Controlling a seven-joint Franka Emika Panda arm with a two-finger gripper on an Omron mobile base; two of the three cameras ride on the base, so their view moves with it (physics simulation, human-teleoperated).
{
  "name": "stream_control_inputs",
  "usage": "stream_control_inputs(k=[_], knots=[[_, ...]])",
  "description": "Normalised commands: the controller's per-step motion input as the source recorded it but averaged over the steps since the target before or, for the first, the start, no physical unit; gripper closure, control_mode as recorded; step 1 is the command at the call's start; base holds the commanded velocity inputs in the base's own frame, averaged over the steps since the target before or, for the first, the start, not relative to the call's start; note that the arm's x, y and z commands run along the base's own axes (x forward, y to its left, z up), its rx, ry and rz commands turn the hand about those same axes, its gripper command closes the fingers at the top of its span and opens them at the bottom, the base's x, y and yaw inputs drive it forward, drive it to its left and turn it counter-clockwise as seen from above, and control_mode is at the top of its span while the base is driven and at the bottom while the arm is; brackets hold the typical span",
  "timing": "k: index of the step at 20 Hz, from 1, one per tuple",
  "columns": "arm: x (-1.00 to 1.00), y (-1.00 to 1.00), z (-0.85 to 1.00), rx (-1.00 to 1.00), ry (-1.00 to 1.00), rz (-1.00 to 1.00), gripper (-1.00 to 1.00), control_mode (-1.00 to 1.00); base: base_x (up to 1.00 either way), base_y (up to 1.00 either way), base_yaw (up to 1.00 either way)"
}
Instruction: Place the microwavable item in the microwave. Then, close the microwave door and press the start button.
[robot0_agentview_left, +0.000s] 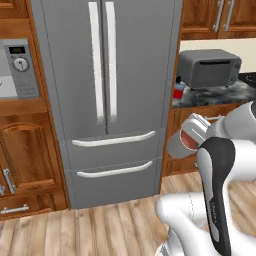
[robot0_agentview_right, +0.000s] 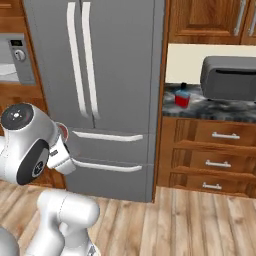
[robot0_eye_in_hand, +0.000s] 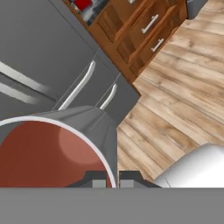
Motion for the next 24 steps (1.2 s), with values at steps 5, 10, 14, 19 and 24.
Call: stream_control_inputs(k=[5,10,14,19,24], knots=[[0.0,0.0,0.0,0.0,0.0,0.0,1.0,1.0,0.04,1.0,-0.03],[0.0,0.0,0.0,0.0,0.0,0.0,1.0,1.0,0.14,1.0,-0.05],[0.0,0.0,0.0,0.0,0.0,0.0,1.0,1.0,0.19,1.0,-0.02],[0.0,0.0,0.0,0.0,0.0,0.0,1.0,1.0,0.67,1.0,-0.03],[0.0,0.0,0.0,0.0,0.0,0.0,1.0,1.0,0.69,0.83,-0.01]])
